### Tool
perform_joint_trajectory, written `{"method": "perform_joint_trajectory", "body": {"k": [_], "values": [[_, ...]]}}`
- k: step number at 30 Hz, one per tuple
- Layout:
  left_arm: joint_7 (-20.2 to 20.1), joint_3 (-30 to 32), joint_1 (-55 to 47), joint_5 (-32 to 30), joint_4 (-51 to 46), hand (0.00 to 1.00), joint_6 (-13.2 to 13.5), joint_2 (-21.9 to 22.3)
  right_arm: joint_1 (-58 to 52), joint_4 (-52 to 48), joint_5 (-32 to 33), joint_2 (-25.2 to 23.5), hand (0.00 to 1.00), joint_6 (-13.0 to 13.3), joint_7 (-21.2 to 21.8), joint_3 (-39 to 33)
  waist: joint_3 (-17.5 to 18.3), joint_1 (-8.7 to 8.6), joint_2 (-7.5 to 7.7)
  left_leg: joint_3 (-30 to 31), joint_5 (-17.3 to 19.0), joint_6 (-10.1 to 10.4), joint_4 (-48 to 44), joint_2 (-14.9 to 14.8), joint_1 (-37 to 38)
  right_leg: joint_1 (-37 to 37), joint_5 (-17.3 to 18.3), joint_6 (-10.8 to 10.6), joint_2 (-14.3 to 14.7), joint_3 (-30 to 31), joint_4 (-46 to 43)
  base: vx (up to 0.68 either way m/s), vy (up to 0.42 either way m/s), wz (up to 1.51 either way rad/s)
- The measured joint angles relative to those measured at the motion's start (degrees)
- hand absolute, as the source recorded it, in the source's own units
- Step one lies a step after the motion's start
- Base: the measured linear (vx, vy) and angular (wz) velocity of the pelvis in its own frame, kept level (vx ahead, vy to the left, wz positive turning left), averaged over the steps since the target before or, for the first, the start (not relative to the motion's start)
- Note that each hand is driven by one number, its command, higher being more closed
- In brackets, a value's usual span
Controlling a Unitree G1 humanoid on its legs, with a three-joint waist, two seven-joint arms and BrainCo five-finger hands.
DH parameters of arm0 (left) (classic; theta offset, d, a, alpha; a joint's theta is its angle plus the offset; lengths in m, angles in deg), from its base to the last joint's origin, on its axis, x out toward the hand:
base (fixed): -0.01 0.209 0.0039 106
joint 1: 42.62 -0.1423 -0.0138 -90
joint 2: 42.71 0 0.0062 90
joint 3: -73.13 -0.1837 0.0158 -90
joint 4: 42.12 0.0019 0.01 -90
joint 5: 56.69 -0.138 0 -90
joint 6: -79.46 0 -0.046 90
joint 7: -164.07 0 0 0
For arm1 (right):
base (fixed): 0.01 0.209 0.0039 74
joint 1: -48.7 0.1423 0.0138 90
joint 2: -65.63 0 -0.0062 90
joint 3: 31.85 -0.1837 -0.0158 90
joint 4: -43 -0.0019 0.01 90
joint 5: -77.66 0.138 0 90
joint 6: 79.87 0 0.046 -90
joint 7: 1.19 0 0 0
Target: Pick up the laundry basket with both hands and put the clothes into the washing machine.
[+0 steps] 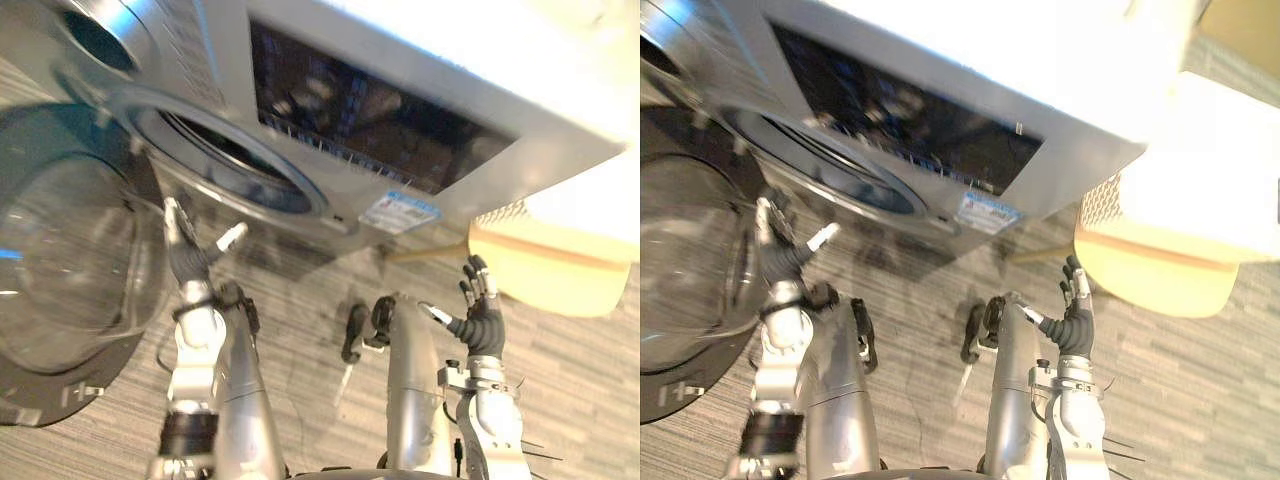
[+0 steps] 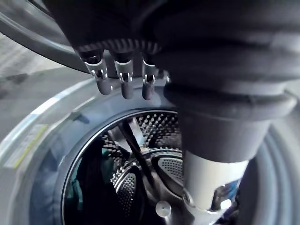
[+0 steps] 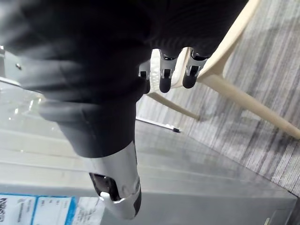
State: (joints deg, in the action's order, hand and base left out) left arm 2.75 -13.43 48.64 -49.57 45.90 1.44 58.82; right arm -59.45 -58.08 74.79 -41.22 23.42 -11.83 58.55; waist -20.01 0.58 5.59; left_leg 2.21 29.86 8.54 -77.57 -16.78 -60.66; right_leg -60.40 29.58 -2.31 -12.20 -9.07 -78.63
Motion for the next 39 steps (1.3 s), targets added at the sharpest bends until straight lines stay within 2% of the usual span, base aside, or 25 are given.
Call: {"method": "perform_joint_trajectory", "body": {"k": [1,3,5,6,8,11,14,17,20,22,23,24,25,26,27,28,29,30,31,32,35,36,37,38,39], "values": [[-1.01,-1.21,-2.71,0.08,0.83,0.00,0.12,1.11,-0.03,1.62,-0.01,0.20,0.00,-0.21,-0.59,0.01,1.17,0.56,-0.83,-0.08,-0.33,0.21,2.99,0.21,3.28,3.64,0.04,-0.07,-0.03,-1.07,2.60,0.09,-0.077,0.32],[-2.51,-2.37,-5.52,0.02,3.59,0.00,0.46,1.53,0.27,4.58,-0.06,0.23,0.00,-0.45,-0.69,0.09,2.23,0.57,-1.36,-0.68,-1.82,0.12,8.77,1.36,8.88,9.58,-0.01,-0.27,-0.74,-2.33,7.19,0.11,-0.094,0.40],[-3.54,-2.90,-8.15,-0.02,10.27,0.00,0.61,2.72,1.12,10.73,-0.13,1.25,0.00,-0.73,-0.73,0.14,4.31,0.55,-2.81,-1.32,-4.39,0.28,17.25,2.02,16.64,17.90,-1.41,-1.68,-0.76,-4.68,15.07,0.14,-0.078,0.31],[-3.91,-2.88,-9.05,-0.07,12.15,0.00,0.57,2.91,1.33,12.39,-0.13,1.48,0.00,-0.91,-0.71,0.16,4.78,0.62,-3.10,-1.73,-5.32,-0.06,19.62,2.12,18.83,20.15,-2.20,-1.41,-0.71,-5.19,17.27,0.17,-0.023,0.20],[-5.24,-3.06,-11.23,-0.22,18.62,0.00,0.08,3.54,2.24,18.20,-0.11,1.91,0.00,-1.41,-0.69,0.33,7.25,0.63,-3.74,-3.63,-9.04,0.19,29.25,2.88,26.77,27.51,-5.47,-0.86,-0.23,-6.59,25.96,0.21,-0.007,0.10],[-6.43,-3.07,-11.88,-1.36,24.84,0.00,-0.45,3.52,3.78,22.41,-0.10,2.02,0.00,-1.40,-0.59,1.07,8.69,0.77,-4.04,-6.29,-12.53,-0.22,38.82,3.72,34.76,34.00,-9.11,-0.80,0.07,-7.20,34.17,0.16,0.031,-0.06],[-7.45,-3.22,-10.59,-3.47,31.89,0.00,-0.44,3.23,6.02,28.69,-0.10,2.01,0.00,-1.40,-0.43,1.42,10.17,0.50,-4.26,-7.65,-15.21,-0.42,45.87,4.47,39.36,37.91,-11.79,-1.56,0.46,-7.51,40.61,0.10,0.030,-0.04],[-8.50,-3.36,-8.57,-6.46,42.98,0.00,-1.54,2.56,12.01,42.77,-0.10,3.26,0.00,-2.72,-0.37,2.23,11.78,0.40,-5.29,-10.67,-20.89,-1.23,58.40,5.44,46.60,43.23,-19.00,-2.42,3.12,-5.99,54.43,0.11,0.093,-0.38],[-8.60,-3.32,-8.37,-7.42,46.06,0.00,-1.79,1.41,14.36,47.77,-0.25,3.76,0.00,-3.38,-0.38,2.45,11.81,0.39,-5.66,-13.74,-23.22,-2.02,63.63,6.11,49.79,44.80,-23.25,-2.53,4.35,-3.67,60.20,0.05,0.069,-0.46],[-8.59,-3.26,-6.95,-7.56,48.15,0.00,-1.88,0.50,14.51,49.38,-1.25,3.90,0.00,-3.73,-0.41,2.67,11.77,0.21,-5.68,-13.81,-23.44,-2.39,62.73,7.25,49.93,44.38,-24.11,-2.01,3.46,-3.06,58.79,-0.01,0.099,-0.20],[-8.57,-3.15,-6.18,-7.56,48.61,0.00,-2.13,-0.05,14.64,51.15,-1.70,3.98,0.00,-4.07,-0.35,3.03,11.56,0.25,-5.23,-13.39,-24.46,-4.05,62.52,8.58,50.79,44.63,-25.85,-1.56,2.69,-2.00,58.28,-0.07,0.127,-0.10],[-8.56,-3.03,-6.17,-7.55,48.54,0.00,-2.09,-0.25,14.86,51.32,-1.85,4.05,0.00,-4.34,-0.34,3.25,11.55,0.34,-5.10,-13.09,-24.92,-4.83,62.92,8.99,50.95,45.98,-27.12,-2.46,2.82,-1.55,61.07,-0.08,0.094,-0.18],[-8.56,-2.33,-6.39,-7.55,48.59,0.00,-1.99,-0.20,15.21,51.35,-1.94,4.67,0.00,-4.64,-0.38,3.97,11.25,0.67,-5.70,-12.96,-24.92,-5.09,64.01,8.18,51.75,46.15,-22.45,-3.07,2.53,-0.88,55.48,-0.05,0.030,0.12],[-8.54,-1.55,-6.21,-7.55,48.46,0.00,-2.02,-0.68,15.15,51.53,-1.96,4.33,0.00,-4.82,-0.35,4.46,11.16,0.11,-4.06,-12.70,-24.68,-5.17,63.51,10.17,52.23,45.61,-16.55,-4.15,0.92,-0.16,44.52,-0.03,-0.005,0.30],[-8.48,-1.21,-6.32,-7.56,48.08,0.00,-2.05,-0.82,15.16,51.76,-1.97,4.26,0.00,-4.81,-0.33,4.81,10.98,0.31,-3.42,-12.19,-24.63,-5.24,62.43,11.22,51.91,46.14,-14.72,-4.72,0.48,0.26,42.48,-0.09,-0.017,0.31],[-8.22,-0.44,-6.31,-7.52,48.04,0.00,-2.33,-1.03,15.74,52.46,-1.99,4.29,0.00,-4.75,-0.13,5.46,11.07,1.52,-2.94,-12.19,-24.47,-5.33,59.87,11.75,50.45,46.72,-14.47,-4.27,0.82,0.74,45.21,-0.19,-0.002,-0.17],[-8.02,-0.52,-6.82,-7.52,48.00,0.00,-2.43,-0.80,16.93,52.48,-1.95,4.43,0.00,-4.63,-0.34,5.84,11.49,3.43,-4.15,-11.99,-24.52,-5.42,59.11,10.92,48.44,48.59,-14.95,-3.47,2.78,1.32,52.60,-0.21,0.004,-0.36],[-7.88,-0.61,-6.89,-7.52,47.99,0.00,-2.42,-0.57,17.89,52.53,-1.94,4.77,0.00,-4.58,-0.42,6.24,11.59,3.74,-4.67,-11.38,-24.48,-5.39,59.79,10.69,47.55,49.58,-14.96,-3.56,3.59,1.25,56.61,-0.25,0.002,-0.11],[-7.38,-0.65,-6.44,-7.51,47.94,0.00,-2.61,0.88,20.03,52.80,-1.90,5.88,0.00,-4.60,-0.49,6.32,10.18,3.28,-7.65,-8.53,-24.91,-4.84,61.82,9.62,46.22,50.09,-18.24,-2.60,5.55,-0.65,60.66,-0.27,-0.008,0.30],[-7.35,-1.67,-5.19,-7.52,48.09,0.00,-2.71,1.52,20.73,52.94,-1.72,6.13,0.00,-4.69,-0.98,6.03,9.14,3.36,-8.51,-7.13,-27.34,-4.22,63.92,9.34,45.26,50.17,-20.53,-2.54,6.15,-1.95,63.52,-0.29,-0.001,0.43],[-7.29,-2.24,-5.29,-7.52,48.06,0.00,-2.68,2.08,20.61,53.08,-1.70,6.12,0.00,-4.72,-1.64,6.31,8.94,3.38,-8.85,-5.90,-31.58,-2.59,67.31,8.52,44.78,50.41,-22.96,-1.52,7.11,-4.14,65.42,-0.24,-0.023,0.45],[-7.23,-3.56,-5.37,-7.53,47.96,0.00,-2.65,1.72,19.70,52.74,-1.67,5.70,0.00,-4.69,-1.76,5.89,9.17,3.27,-8.51,-4.04,-33.31,-0.79,70.22,9.24,45.15,50.09,-23.31,-0.34,5.79,-6.40,66.02,-0.22,-0.015,0.55],[-7.31,-4.07,-4.89,-7.54,47.92,0.00,-2.66,1.63,19.34,52.84,-1.66,5.41,0.00,-4.72,-1.74,5.14,8.69,3.01,-7.85,-4.26,-32.81,-1.51,68.17,9.75,44.58,49.92,-23.41,-0.21,4.92,-7.28,65.98,-0.21,0.009,0.73],[-7.37,-4.32,-4.77,-7.56,47.48,0.00,-2.65,1.75,18.88,52.79,-1.62,5.10,0.00,-4.75,-1.75,4.05,8.35,2.54,-6.84,-5.31,-30.11,-4.62,59.77,11.18,43.23,50.16,-24.02,-0.41,2.71,-8.42,66.01,-0.13,0.031,0.63],[-7.40,-4.49,-5.39,-7.61,47.36,0.00,-2.61,1.75,18.11,52.57,-1.62,5.42,0.00,-4.73,-1.74,3.73,8.45,1.73,-6.34,-6.09,-26.57,-5.32,53.31,11.76,43.52,50.28,-24.81,-0.51,1.39,-9.30,66.53,-0.13,0.050,0.56]]}}
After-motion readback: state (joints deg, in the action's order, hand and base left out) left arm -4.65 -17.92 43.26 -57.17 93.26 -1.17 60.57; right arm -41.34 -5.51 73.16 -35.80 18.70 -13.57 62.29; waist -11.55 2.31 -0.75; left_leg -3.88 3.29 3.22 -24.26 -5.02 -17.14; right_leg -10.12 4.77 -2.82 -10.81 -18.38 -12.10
